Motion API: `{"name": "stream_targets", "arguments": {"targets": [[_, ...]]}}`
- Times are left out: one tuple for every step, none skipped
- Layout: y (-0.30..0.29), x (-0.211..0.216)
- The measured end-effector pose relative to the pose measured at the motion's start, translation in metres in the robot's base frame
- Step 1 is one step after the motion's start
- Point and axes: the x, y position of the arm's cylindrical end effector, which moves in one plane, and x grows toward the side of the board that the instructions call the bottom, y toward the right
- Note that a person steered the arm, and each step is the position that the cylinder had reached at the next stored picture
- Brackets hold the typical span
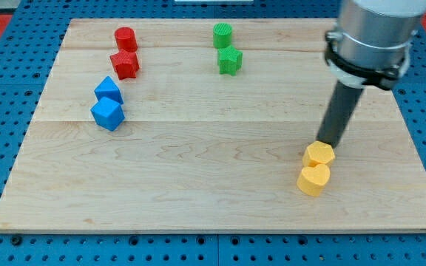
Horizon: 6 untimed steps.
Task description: Move the arm to the center right of the board
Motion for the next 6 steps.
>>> {"name": "stream_targets", "arguments": {"targets": [[0.082, 0.012], [0.12, 0.067], [0.114, 0.078], [0.106, 0.058], [0.111, 0.027], [0.098, -0.034]]}}
